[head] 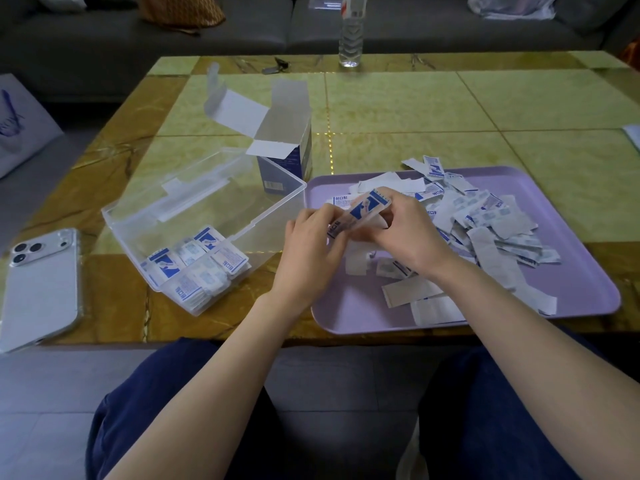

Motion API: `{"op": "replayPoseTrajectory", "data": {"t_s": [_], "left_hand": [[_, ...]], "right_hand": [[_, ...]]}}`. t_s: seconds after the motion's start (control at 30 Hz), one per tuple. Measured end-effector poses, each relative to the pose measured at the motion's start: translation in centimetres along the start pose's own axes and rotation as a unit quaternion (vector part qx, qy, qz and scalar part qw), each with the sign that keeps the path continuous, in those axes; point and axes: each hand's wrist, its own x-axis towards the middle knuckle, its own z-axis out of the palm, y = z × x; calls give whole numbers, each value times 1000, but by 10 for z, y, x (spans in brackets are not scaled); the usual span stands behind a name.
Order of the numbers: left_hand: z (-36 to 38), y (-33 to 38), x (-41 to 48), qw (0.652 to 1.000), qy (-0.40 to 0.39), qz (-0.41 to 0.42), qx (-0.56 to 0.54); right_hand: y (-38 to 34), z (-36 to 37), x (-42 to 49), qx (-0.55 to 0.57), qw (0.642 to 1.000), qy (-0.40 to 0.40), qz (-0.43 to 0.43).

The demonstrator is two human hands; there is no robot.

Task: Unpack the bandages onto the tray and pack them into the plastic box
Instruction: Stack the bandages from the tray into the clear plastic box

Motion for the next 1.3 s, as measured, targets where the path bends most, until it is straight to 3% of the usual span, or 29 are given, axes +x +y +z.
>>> {"op": "replayPoseTrajectory", "data": {"t_s": [0.27, 0.57, 0.8, 0.9, 1.07, 1.17, 1.3], "left_hand": [[1, -2, -4, 996, 3, 59, 66], [2, 2, -9, 993, -20, 81, 88], [-2, 3, -10, 995, 31, 44, 79], [0, 2, -9, 994, -10, -4, 105], [-5, 11, -10, 993, -21, -88, -80], [-9, 18, -8, 959, -40, -158, -230], [-8, 16, -6, 927, -39, -184, -323]], "right_hand": [[-1, -4, -4, -14, 999, -26, -39], [14, -9, -13, -259, 959, -86, -77], [16, -14, -11, -194, 973, 61, -113], [14, -18, -10, -176, 968, 113, -135], [11, -18, -14, -154, 960, 126, -195], [13, -16, -16, -164, 953, 96, -237], [18, -11, -16, -192, 946, 31, -258]]}}
